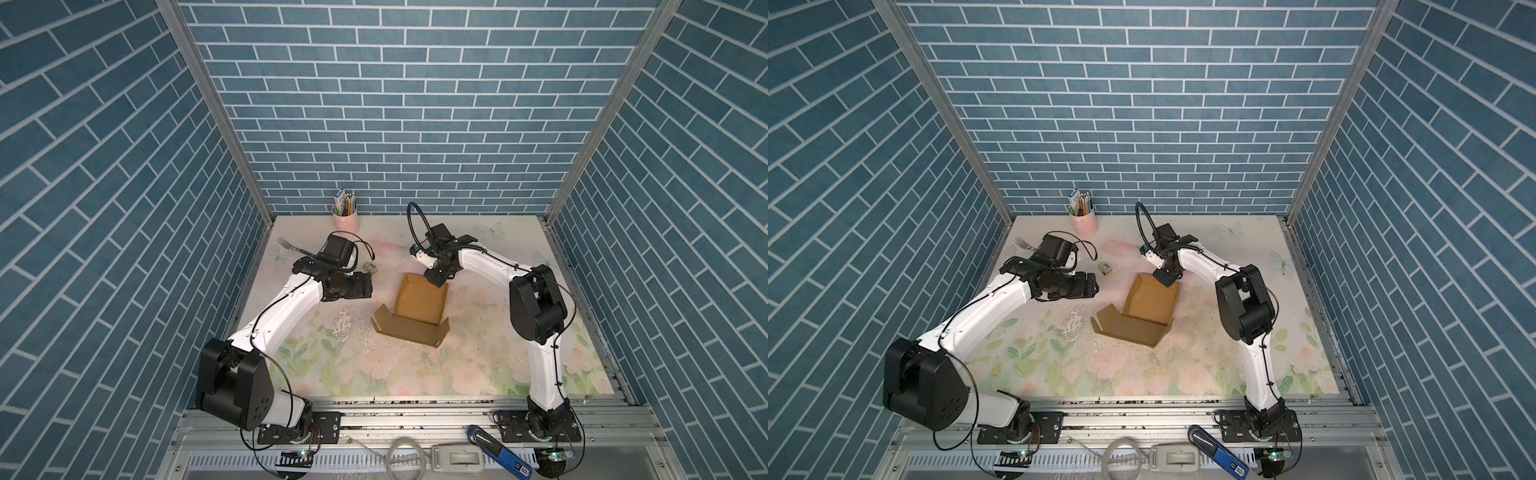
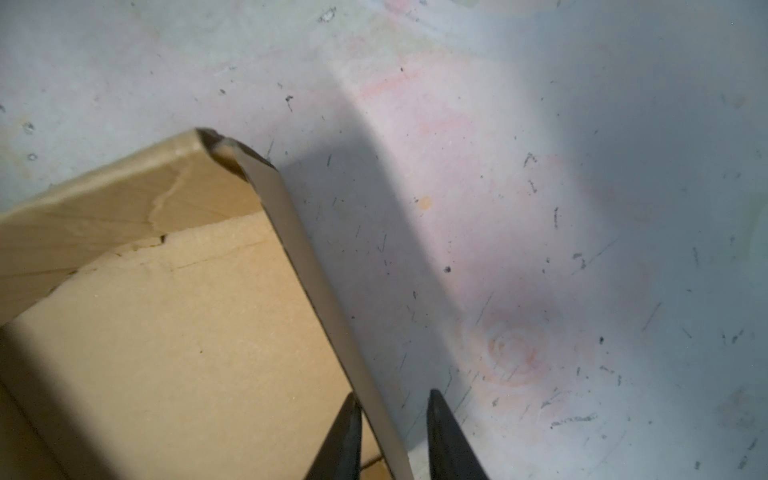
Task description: Fold the paper box
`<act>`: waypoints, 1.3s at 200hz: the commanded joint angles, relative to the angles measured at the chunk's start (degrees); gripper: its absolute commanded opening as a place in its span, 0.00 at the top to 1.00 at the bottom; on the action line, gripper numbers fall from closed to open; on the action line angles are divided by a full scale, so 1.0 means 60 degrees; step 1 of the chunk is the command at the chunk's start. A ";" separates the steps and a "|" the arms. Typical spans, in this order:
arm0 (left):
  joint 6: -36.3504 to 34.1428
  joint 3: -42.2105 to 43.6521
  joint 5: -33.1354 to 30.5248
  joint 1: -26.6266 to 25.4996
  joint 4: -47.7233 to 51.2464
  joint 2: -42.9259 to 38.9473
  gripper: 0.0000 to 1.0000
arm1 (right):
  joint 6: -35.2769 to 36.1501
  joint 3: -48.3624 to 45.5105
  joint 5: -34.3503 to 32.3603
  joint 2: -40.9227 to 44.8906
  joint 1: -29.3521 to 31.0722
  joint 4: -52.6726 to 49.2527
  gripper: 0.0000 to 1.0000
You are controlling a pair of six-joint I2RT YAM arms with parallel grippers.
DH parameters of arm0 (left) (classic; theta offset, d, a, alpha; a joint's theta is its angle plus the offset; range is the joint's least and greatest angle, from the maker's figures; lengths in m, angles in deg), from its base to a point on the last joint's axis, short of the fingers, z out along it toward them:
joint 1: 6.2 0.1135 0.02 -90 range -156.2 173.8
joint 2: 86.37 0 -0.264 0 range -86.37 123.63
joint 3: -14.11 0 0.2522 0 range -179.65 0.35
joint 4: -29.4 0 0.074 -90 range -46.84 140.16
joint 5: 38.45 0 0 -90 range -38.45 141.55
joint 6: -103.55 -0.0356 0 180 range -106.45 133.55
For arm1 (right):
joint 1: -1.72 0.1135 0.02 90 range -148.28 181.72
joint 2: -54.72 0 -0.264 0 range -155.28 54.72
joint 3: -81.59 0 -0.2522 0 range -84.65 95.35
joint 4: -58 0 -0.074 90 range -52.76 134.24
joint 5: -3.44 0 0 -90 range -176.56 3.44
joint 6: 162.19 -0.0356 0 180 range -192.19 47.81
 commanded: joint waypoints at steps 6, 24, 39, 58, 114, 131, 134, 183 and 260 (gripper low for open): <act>-0.0060 0.0048 -0.0071 0.0112 0.0366 -0.0299 0.11 | -0.0274 -0.0377 0.0176 0.0244 -0.0118 0.0124 0.77; -0.0035 0.0070 -0.0044 0.0113 0.0370 -0.0380 0.11 | -0.0566 -0.0793 0.0195 0.0568 -0.0193 0.0382 0.82; -0.0005 0.0102 -0.0030 0.0116 0.0370 -0.0471 0.11 | -0.0851 -0.1211 0.0135 0.0825 -0.0210 0.0639 0.85; -0.0003 0.0085 -0.0022 0.0111 0.0414 -0.0537 0.11 | -0.1305 -0.1776 -0.0081 0.1182 -0.0239 0.1045 0.89; 0.0028 0.0037 -0.0263 0.0120 0.0560 -0.0730 0.11 | -0.2845 -0.3278 -0.0455 0.2144 -0.0313 0.1773 0.93; 0.0045 -0.0135 -0.0482 0.0114 0.0669 -0.0722 0.11 | -0.3540 -0.3768 -0.0566 0.2451 -0.0302 0.1888 0.92; 0.0038 -0.0175 -0.0534 0.0124 0.0684 -0.0723 0.11 | -0.3643 -0.3870 -0.0626 0.2514 -0.0324 0.1905 0.92; -0.0005 -0.1041 -0.1177 0.0433 0.0915 -0.0639 0.11 | -0.5728 -0.5423 -0.1558 0.3737 -0.0317 0.2386 0.92; 0.0361 -0.1626 -0.1082 0.0633 0.0796 -0.0698 0.12 | -1.0086 -0.6989 -0.2720 0.5140 -0.0313 0.3305 0.91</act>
